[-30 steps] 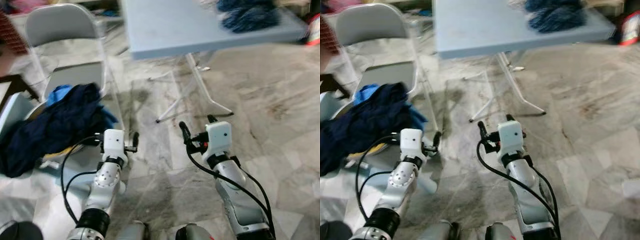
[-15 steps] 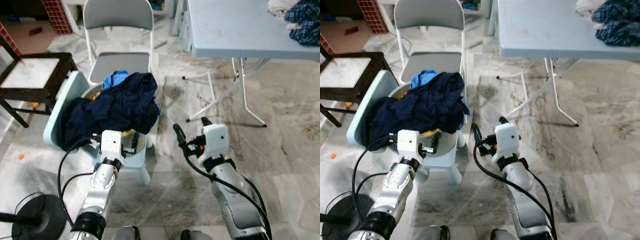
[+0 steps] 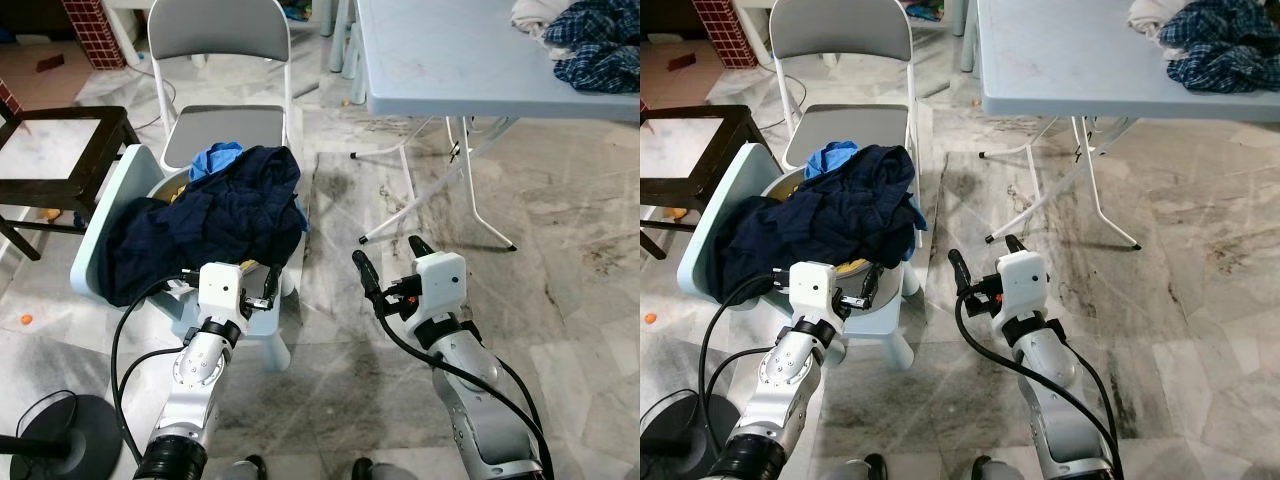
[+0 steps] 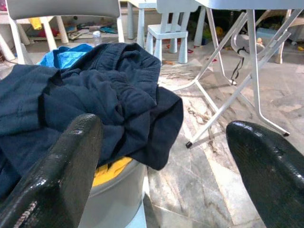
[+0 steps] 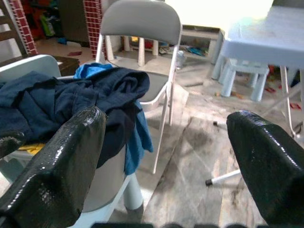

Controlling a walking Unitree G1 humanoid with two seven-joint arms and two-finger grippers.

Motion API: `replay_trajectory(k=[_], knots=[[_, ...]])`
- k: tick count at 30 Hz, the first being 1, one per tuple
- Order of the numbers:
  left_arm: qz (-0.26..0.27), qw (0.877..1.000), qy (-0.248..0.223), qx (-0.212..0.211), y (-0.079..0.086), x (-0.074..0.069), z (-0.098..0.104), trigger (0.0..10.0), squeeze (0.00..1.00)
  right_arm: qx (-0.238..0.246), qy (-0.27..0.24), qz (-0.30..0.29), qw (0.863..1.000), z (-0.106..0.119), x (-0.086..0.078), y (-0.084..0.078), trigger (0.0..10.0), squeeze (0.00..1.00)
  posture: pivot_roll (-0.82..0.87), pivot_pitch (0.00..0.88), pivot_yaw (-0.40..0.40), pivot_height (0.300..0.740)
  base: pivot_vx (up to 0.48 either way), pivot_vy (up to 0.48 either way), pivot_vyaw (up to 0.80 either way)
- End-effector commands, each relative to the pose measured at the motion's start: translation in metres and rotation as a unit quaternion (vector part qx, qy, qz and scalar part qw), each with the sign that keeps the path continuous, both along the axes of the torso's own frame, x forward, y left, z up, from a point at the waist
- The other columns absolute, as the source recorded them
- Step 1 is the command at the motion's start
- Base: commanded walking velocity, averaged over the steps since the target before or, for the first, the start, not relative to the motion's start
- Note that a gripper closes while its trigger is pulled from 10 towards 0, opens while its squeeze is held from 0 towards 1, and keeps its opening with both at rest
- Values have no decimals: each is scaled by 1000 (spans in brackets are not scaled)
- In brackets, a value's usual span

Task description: Hang hanger

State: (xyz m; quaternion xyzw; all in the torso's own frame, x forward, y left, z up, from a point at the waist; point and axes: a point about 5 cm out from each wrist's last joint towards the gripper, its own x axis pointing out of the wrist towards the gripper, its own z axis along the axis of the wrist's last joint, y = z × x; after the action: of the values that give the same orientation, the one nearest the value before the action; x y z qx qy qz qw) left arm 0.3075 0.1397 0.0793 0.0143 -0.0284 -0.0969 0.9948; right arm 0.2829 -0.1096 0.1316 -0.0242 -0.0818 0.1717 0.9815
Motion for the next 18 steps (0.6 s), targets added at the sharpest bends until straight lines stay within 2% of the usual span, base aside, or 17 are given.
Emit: replay_trajectory(k=[1, 8, 18], knots=[[0, 1000, 4, 0, 0, -2, -1, 10000, 0, 1, -9, 8, 1000, 2, -3, 2, 10000, 0, 35, 223, -48, 740, 296, 0, 0], [-8, 1000, 9, -1, -3, -2, -2, 10000, 0, 1, -8, 12, 1000, 2, -3, 3, 10000, 0, 28, 222, -46, 740, 319, 0, 57], [-4, 1000, 13, -2, -5, -2, -3, 10000, 0, -4, -13, 23, 1000, 3, -4, 5, 10000, 0, 24, 221, -51, 740, 318, 0, 626]])
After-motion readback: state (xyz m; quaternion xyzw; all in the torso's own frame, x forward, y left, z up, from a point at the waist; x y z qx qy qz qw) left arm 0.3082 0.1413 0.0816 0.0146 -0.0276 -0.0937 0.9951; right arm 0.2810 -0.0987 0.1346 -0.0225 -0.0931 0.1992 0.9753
